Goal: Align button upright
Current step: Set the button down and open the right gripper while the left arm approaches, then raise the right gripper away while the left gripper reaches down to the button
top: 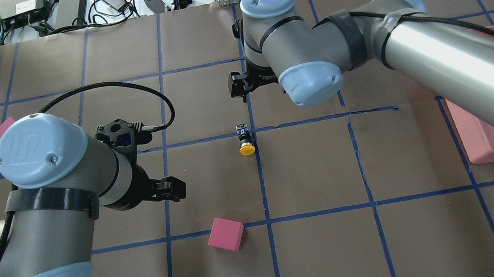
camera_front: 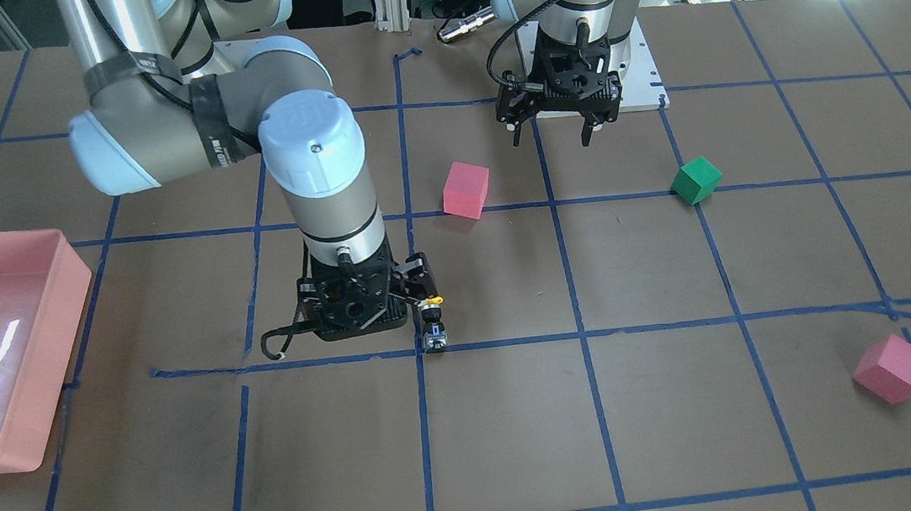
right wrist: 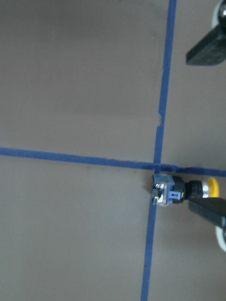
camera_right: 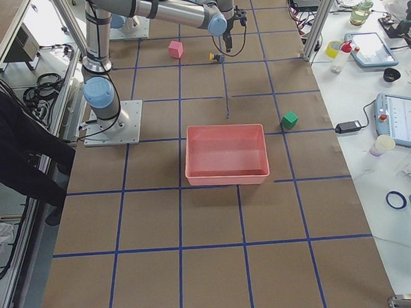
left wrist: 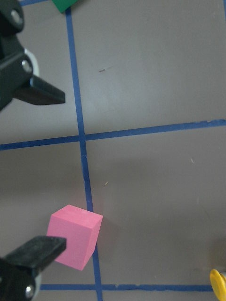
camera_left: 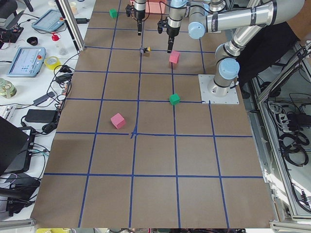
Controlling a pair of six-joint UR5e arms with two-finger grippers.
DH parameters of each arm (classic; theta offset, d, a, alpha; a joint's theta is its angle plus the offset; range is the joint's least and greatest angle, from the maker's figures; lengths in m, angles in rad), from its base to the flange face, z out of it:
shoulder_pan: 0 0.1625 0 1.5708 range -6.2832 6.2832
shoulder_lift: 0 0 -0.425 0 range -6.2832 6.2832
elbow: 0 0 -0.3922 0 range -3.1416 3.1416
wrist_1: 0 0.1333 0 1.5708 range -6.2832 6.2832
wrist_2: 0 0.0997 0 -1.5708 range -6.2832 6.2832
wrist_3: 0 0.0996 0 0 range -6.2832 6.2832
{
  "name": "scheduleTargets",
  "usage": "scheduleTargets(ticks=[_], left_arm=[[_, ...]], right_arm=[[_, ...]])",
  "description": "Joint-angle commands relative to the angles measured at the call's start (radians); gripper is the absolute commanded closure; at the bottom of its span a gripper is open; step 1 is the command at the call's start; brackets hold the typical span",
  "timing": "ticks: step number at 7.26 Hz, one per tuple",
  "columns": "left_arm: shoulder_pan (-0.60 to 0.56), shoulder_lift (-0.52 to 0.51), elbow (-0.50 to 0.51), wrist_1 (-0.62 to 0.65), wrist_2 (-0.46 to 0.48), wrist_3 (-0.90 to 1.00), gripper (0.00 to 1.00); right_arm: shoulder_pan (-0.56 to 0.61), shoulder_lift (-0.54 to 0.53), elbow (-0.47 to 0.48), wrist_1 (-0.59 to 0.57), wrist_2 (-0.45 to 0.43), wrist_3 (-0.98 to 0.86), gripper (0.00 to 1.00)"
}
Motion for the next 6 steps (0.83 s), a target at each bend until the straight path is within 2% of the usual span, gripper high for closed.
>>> scheduleTargets(ticks=[1, 2, 3, 5, 6], left_arm=[[-0.043, -0.042, -0.088, 0.233, -0.037, -0.037, 0.00], [-0.052, -0.071, -0.139, 0.353, -0.099, -0.069, 0.00], [-0.071, -0.103, -0.143, 0.386, -0.103, -0.124, 0.00], [-0.100, -0.177, -0.138, 0.473, -0.127, -0.138, 0.00], [-0.112, -0.215, -0.138, 0.536, -0.132, -0.213, 0.00]], right_arm=[[-0.147, -0.158, -0.085, 0.309, -0.002, -0.144, 0.00], [-0.199, -0.209, -0.128, 0.446, 0.000, -0.194, 0.00], [-0.220, -0.261, -0.136, 0.453, 0.000, -0.253, 0.00], [-0.224, -0.279, -0.139, 0.464, -0.006, -0.253, 0.00], [-0.223, -0.277, -0.131, 0.456, -0.003, -0.250, 0.00]])
